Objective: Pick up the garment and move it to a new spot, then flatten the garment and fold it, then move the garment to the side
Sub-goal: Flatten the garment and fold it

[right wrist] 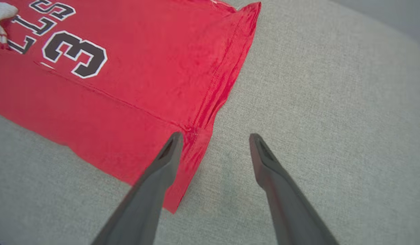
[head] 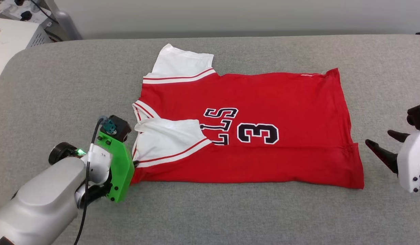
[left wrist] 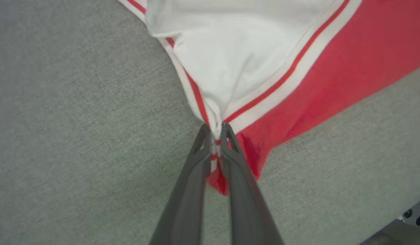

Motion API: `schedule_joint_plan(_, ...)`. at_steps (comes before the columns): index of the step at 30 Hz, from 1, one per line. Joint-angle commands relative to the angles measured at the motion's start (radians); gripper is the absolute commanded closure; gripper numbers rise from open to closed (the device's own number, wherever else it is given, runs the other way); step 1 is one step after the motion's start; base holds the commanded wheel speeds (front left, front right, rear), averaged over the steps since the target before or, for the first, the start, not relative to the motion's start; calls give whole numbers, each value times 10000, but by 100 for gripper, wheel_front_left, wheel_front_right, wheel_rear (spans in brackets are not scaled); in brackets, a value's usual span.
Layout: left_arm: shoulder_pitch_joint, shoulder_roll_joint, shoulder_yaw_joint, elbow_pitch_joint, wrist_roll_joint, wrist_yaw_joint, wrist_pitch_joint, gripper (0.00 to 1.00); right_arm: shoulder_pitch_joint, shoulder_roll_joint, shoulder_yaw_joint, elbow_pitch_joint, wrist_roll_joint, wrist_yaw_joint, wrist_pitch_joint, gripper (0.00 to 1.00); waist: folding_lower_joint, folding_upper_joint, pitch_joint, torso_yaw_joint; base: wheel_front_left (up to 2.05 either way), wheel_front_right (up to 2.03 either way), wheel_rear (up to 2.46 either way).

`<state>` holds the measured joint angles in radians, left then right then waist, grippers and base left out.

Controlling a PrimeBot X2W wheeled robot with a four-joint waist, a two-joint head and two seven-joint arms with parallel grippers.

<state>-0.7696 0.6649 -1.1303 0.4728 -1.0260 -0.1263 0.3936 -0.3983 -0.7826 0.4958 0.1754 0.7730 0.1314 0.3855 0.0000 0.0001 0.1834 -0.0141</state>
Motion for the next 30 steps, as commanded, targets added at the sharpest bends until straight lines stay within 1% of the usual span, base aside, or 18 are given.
schedule_joint_plan(1, -20, 129, 24, -167, 117, 77, -69, 100, -19, -91, -96, -136, 220, -7, 608, 0, 0, -1, -12, 50, 0, 0, 0)
schedule_joint_plan(4, -37, 248, 65, -549, 139, 190, -96, 100, 100, -193, -390, -300, 547, -7, 1862, 0, 0, -1, 57, 105, 0, 0, 0)
schedule_joint_plan(6, -59, 307, 97, -760, 152, 274, -114, 100, 228, -116, -550, -322, 659, -7, 2441, 0, 0, -1, 137, 146, 0, 0, 0)
schedule_joint_plan(9, -80, 345, 112, -958, 183, 366, -131, 100, 410, 104, -714, -276, 637, -7, 2849, 0, 0, -1, 271, 206, 0, 0, 0)
schedule_joint_plan(16, -171, 418, 154, -1149, 250, 487, -194, 100, 609, 878, -837, 210, 289, -7, 3007, 0, 0, -1, 635, 305, 0, 0, 0)
schedule_joint_plan(22, -178, 378, 174, -1133, 209, 538, -225, 100, 719, 1334, -465, 1146, -33, -7, 2947, 0, 0, -1, 862, 410, 0, 0, 0)
schedule_joint_plan(27, -76, 360, 168, -1004, 148, 511, -329, 100, 844, 1557, -86, 1647, 177, -7, 2866, 0, 0, -1, 897, 447, 0, 0, 0)
schedule_joint_plan(28, -15, 366, 161, -970, 120, 512, -351, 100, 836, 1579, -66, 1693, 241, -7, 2741, 49, 0, -1, 864, 431, 0, 0, 0)
schedule_joint_plan(29, 39, 371, 149, -942, 103, 509, -373, 100, 821, 1577, -32, 1710, 270, -7, 2643, 72, 0, -1, 825, 416, 0, 0, 0)
schedule_joint_plan(30, 111, 376, 131, -905, 80, 505, -393, 100, 797, 1544, 14, 1707, 285, -7, 2514, 100, 0, -1, 758, 399, 0, 0, 0)
